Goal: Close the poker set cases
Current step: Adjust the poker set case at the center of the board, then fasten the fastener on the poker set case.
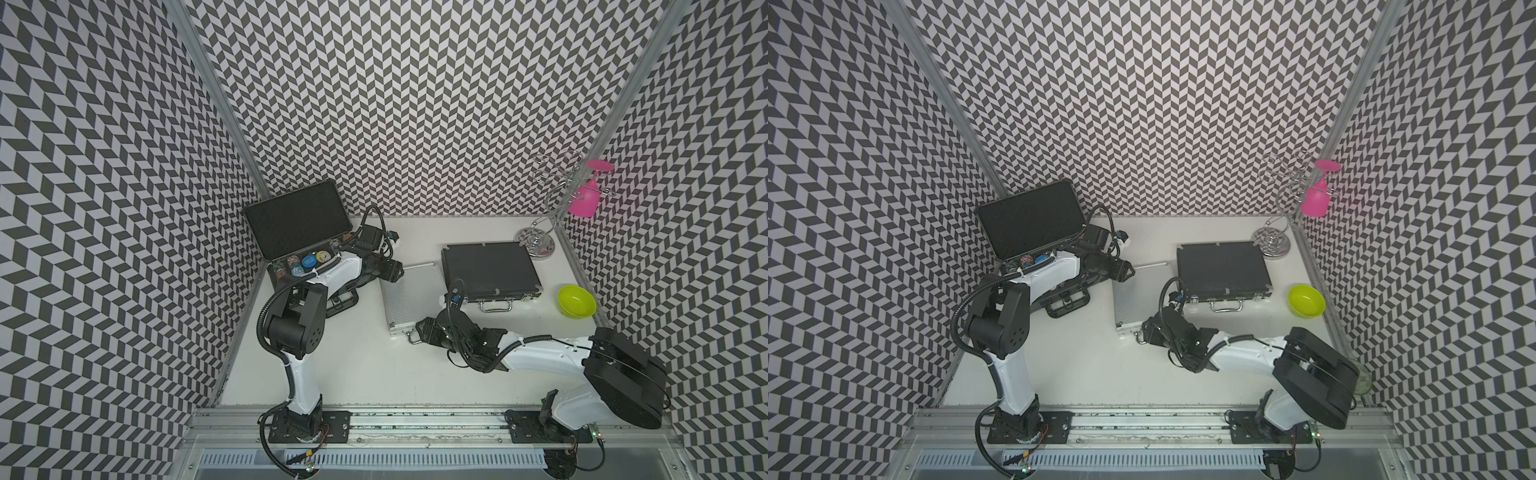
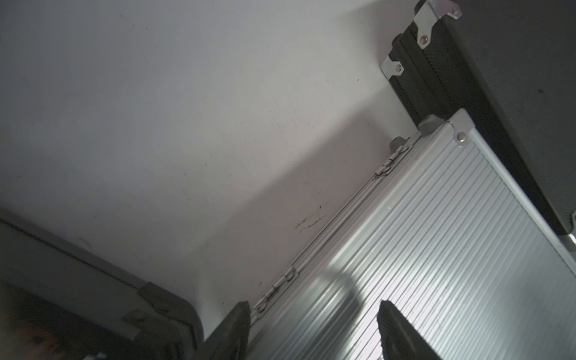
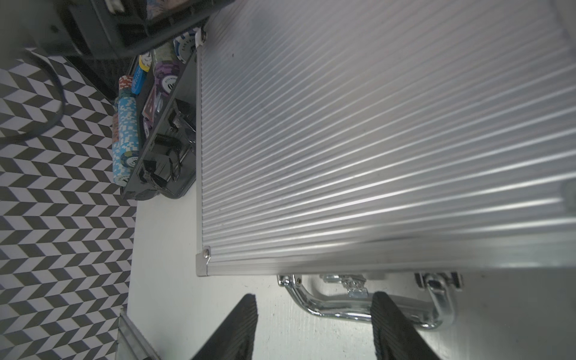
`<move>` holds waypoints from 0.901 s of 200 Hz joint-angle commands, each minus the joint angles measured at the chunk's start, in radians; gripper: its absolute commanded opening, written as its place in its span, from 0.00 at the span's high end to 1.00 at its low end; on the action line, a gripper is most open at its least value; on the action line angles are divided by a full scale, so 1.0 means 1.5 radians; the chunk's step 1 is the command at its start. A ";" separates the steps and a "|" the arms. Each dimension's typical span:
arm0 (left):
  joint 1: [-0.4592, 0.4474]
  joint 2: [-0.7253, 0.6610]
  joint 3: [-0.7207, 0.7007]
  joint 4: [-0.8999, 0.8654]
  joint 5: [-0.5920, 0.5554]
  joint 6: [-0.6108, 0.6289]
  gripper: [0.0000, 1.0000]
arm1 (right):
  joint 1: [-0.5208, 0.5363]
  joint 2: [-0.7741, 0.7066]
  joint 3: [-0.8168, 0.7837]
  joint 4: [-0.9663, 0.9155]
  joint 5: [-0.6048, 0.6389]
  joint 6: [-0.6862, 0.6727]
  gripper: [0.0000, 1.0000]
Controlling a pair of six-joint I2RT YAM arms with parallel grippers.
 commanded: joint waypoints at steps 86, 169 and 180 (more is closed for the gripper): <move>-0.017 -0.005 -0.032 -0.091 -0.080 -0.030 0.33 | 0.015 0.018 -0.012 0.078 -0.022 0.246 0.37; -0.014 -0.004 -0.028 -0.089 -0.080 -0.031 0.34 | 0.020 0.053 -0.002 0.103 0.009 0.300 0.38; -0.014 -0.006 -0.028 -0.089 -0.080 -0.031 0.34 | 0.020 0.054 -0.002 0.103 0.019 0.300 0.38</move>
